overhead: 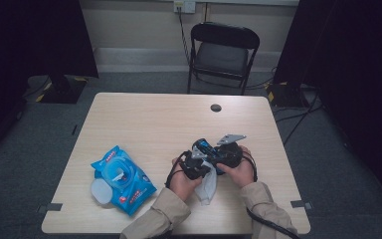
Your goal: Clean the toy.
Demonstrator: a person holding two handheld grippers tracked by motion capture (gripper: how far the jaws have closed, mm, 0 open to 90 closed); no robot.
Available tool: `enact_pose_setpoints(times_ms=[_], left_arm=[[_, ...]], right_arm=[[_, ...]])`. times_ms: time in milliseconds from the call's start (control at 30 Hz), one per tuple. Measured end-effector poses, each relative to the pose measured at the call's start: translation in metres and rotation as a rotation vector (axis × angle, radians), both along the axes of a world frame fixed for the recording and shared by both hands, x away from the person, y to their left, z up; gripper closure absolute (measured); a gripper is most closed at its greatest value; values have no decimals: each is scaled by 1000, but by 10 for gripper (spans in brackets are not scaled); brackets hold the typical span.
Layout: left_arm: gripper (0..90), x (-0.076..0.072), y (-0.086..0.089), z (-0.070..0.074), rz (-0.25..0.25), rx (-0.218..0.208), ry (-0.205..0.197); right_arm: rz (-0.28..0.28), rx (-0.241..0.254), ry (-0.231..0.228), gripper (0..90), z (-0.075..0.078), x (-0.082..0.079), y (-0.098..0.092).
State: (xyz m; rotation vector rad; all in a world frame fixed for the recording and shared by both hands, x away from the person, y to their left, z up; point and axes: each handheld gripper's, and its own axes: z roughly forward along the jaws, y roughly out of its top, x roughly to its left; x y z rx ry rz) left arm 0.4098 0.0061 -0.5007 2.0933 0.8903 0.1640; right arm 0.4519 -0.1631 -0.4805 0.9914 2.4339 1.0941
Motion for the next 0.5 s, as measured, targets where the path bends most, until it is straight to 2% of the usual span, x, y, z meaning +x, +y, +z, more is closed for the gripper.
enact_pose_setpoints(times_ms=[133, 300, 500], left_arm=[[876, -3, -5, 0, -10, 4, -3], [876, -7, -6, -1, -24, -16, 8], [876, -12, -14, -1, -39, -10, 1]], right_arm=[[-1, 9, 4, 437, 0, 0, -1], [-3, 8, 1, 437, -1, 0, -1], [-2, 6, -1, 437, -1, 1, 0]])
